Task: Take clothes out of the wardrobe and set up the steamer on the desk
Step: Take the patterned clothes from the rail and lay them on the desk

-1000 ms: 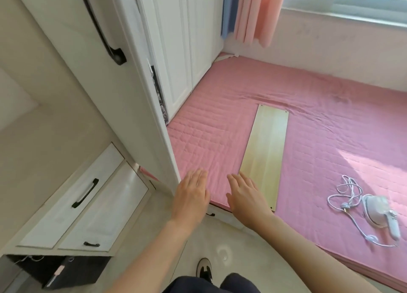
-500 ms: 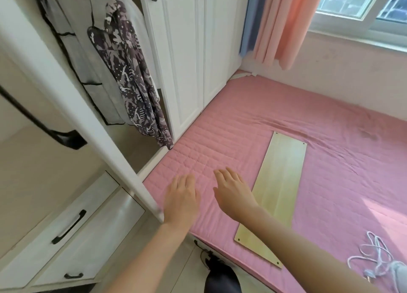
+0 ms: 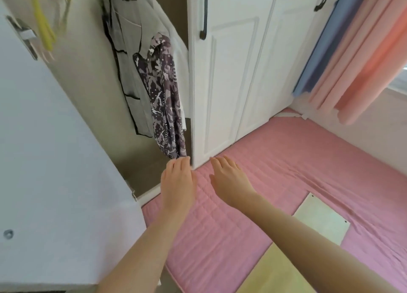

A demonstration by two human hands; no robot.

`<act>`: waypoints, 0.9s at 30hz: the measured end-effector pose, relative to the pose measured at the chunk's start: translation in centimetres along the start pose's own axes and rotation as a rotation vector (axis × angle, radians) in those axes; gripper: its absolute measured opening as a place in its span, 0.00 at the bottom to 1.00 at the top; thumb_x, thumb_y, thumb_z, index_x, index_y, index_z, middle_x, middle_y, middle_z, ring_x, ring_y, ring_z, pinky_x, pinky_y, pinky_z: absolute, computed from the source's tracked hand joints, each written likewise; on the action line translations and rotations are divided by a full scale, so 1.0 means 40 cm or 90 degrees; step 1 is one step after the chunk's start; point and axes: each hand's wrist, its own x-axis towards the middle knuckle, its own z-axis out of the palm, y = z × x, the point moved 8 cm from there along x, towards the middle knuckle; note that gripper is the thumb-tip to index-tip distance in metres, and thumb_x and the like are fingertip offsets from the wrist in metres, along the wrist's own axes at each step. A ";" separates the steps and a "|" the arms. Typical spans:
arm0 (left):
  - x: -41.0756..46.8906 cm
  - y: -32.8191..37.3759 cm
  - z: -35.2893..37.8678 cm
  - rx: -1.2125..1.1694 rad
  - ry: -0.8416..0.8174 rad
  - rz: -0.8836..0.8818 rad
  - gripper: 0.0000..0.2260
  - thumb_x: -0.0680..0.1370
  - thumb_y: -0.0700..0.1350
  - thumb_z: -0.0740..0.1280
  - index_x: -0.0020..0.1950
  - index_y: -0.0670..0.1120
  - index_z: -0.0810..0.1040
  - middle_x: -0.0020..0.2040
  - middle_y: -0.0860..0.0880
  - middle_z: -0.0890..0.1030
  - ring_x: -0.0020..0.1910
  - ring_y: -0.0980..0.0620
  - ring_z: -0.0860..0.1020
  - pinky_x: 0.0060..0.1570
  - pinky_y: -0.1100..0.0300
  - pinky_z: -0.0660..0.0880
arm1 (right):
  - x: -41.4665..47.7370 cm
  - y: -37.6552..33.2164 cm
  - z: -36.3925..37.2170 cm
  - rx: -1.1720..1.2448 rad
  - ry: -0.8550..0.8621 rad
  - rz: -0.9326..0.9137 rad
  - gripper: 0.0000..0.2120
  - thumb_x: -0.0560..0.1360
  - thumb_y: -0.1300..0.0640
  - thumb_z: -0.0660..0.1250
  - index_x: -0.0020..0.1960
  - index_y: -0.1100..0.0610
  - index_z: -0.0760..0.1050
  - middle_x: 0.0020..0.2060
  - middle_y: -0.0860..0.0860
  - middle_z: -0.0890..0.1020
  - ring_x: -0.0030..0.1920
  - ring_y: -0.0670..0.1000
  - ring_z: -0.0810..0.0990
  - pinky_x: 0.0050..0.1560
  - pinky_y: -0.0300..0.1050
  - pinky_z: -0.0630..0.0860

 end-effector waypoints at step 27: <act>0.762 -0.013 -0.347 0.108 0.211 0.091 0.19 0.79 0.46 0.63 0.70 0.46 0.69 0.67 0.46 0.71 0.64 0.44 0.69 0.57 0.49 0.75 | 0.719 -0.075 -0.536 -0.052 0.275 -0.284 0.18 0.79 0.62 0.60 0.68 0.63 0.67 0.61 0.57 0.74 0.58 0.56 0.74 0.60 0.46 0.73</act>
